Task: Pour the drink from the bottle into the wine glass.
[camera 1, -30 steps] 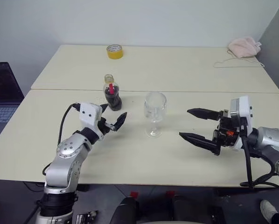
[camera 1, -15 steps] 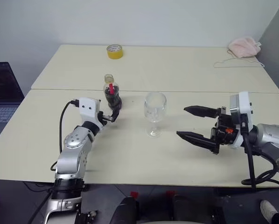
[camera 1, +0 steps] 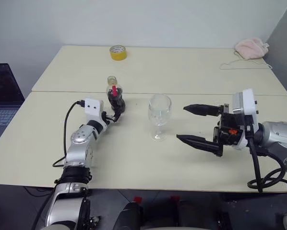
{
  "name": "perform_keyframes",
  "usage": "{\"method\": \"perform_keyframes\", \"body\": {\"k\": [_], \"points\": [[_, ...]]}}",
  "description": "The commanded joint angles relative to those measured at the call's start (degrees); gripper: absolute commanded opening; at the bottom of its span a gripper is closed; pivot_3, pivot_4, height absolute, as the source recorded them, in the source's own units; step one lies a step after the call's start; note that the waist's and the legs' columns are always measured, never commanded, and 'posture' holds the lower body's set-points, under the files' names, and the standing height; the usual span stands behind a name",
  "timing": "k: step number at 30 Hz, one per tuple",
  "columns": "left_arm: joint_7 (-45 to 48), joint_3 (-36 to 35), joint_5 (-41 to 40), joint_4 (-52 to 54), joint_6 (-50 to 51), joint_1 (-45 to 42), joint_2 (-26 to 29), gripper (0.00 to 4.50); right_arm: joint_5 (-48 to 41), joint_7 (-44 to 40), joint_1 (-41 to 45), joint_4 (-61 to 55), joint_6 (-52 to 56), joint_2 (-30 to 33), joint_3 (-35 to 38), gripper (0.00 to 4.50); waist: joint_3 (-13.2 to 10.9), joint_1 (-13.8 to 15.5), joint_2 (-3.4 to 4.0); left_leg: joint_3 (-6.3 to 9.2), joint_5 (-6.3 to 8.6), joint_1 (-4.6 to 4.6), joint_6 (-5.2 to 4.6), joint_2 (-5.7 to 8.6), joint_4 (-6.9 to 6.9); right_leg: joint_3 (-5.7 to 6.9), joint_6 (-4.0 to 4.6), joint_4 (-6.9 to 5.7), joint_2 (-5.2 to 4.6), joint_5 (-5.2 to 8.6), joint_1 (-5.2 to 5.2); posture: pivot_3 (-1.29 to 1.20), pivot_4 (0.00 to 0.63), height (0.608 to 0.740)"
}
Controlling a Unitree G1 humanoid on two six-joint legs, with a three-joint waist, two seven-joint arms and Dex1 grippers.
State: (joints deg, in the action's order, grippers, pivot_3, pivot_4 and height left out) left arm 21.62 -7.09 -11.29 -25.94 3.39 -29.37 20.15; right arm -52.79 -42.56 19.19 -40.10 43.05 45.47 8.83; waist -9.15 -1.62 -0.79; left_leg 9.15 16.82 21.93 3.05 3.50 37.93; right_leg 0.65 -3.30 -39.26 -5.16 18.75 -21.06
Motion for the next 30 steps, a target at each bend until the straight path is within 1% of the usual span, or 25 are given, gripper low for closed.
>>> {"method": "perform_keyframes", "body": {"k": [1,14,18,21,28,30], "points": [[1.35,-0.13,0.65,-1.22,-2.52,-2.08,0.43,4.5,-0.8,-0.02,1.26,-1.56,-0.61,0.72,0.36,4.49,0.0,0.0,0.0,-0.01,0.0,0.0,0.0,0.0,0.0,-0.01,0.0,0.0,0.0,0.0,0.0,0.0,0.15,0.74],[3.95,0.74,1.05,-9.96,-6.22,-10.13,-1.86,4.5,-0.94,1.03,1.85,-1.6,-0.52,0.18,-0.69,4.49,0.0,-0.12,-0.01,-0.01,0.0,0.0,0.0,0.02,0.02,0.0,-0.01,-0.06,-0.01,0.0,-0.02,0.0,0.15,0.74],[4.14,0.42,1.26,-12.15,-6.88,-11.47,-2.31,4.5,-1.07,1.53,1.96,-1.64,-0.49,-0.04,-0.78,4.49,-0.01,-0.15,-0.02,-0.01,0.0,0.01,0.0,0.03,0.03,0.01,-0.01,-0.1,-0.01,0.0,-0.04,0.0,0.15,0.74],[4.37,-0.02,0.85,-13.17,-7.29,-12.43,-2.85,3.88,-1.12,2.02,1.97,-1.6,-0.53,-0.33,-0.87,4.5,-0.01,-0.15,-0.02,-0.02,0.0,0.01,0.0,0.03,0.03,0.0,-0.01,-0.12,-0.01,0.0,-0.05,0.0,0.15,0.74],[5.89,-1.22,-1.73,-9.97,-4.38,-12.57,-3.23,1.63,-0.85,2.85,2.05,-1.4,-0.63,-0.97,-0.93,4.5,-0.04,-0.18,-0.08,-0.01,0.0,0.03,0.0,0.04,0.05,0.0,-0.01,-0.14,-0.01,0.0,-0.07,0.0,0.15,0.74],[6.26,-1.18,-2.1,-7.77,-2.96,-11.85,-3.1,1.28,-0.83,3.09,1.98,-1.49,-0.68,-1.04,-0.87,4.5,-0.05,-0.25,-0.09,-0.01,0.0,0.05,0.0,0.03,0.05,0.0,-0.01,-0.17,-0.01,0.0,-0.11,0.0,0.15,0.74]]}}
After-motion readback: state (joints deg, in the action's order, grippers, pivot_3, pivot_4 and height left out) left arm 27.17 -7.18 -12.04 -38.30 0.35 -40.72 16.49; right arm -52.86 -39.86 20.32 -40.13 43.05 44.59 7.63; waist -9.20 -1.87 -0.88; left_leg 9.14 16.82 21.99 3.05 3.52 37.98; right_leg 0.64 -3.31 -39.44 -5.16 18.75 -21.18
